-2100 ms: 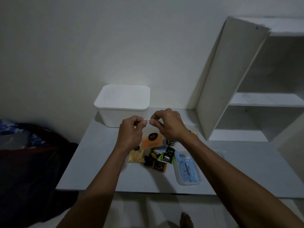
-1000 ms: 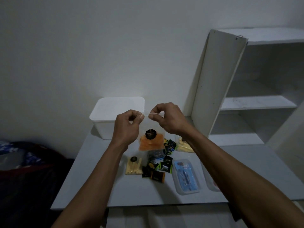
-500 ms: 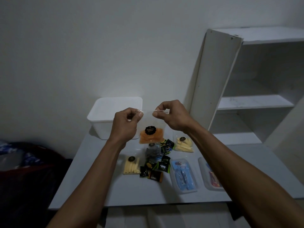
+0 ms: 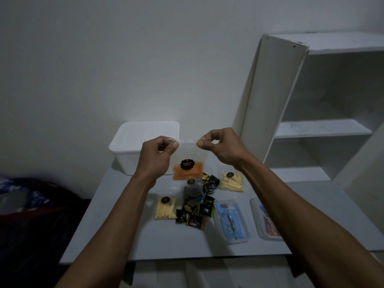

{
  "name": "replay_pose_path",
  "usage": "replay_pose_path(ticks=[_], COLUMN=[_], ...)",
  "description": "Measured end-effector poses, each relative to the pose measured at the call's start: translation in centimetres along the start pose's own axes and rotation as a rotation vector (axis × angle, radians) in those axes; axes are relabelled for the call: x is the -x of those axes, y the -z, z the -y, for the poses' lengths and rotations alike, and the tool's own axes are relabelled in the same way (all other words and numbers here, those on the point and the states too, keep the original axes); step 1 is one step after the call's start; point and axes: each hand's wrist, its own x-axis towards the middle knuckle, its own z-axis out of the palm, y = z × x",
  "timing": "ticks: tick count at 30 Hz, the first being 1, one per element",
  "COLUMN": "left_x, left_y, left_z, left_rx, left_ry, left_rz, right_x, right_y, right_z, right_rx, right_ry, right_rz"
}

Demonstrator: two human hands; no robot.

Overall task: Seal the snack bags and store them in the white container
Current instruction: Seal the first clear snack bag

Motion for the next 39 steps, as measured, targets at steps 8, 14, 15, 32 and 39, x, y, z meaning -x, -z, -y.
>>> replay_pose_path(ticks=[8, 14, 15, 32, 39], left_x=[-0.3, -0.5, -0.6, -0.3, -0.1], left_y=[0.1, 0.3, 0.4, -1.1, -2.4], left_z=[0.2, 0.5, 0.5, -0.4, -0.8], left_rx=[0.033, 0.051, 0.053, 0.265, 0.209], left_ry=[0.012, 0.017, 0.018, 0.154, 0.087], left_rz=[-0.005, -0.009, -0.002, -0.060, -0.039], right_x=[0.0, 0.1, 0.1, 0.8, 0.6], right_y=[0.3, 0.6, 0.6, 0.7, -0.5], right_z=[-0.1, -0.1, -0.2, -0.5, 0.0], right_rx=[-0.044, -0.118, -0.122, -0.208, -0.142], right_ry=[-0.038, -0.049, -0.057, -0.029, -0.022], right_rz=[-0.007, 0.008, 0.008, -0.074, -0.085])
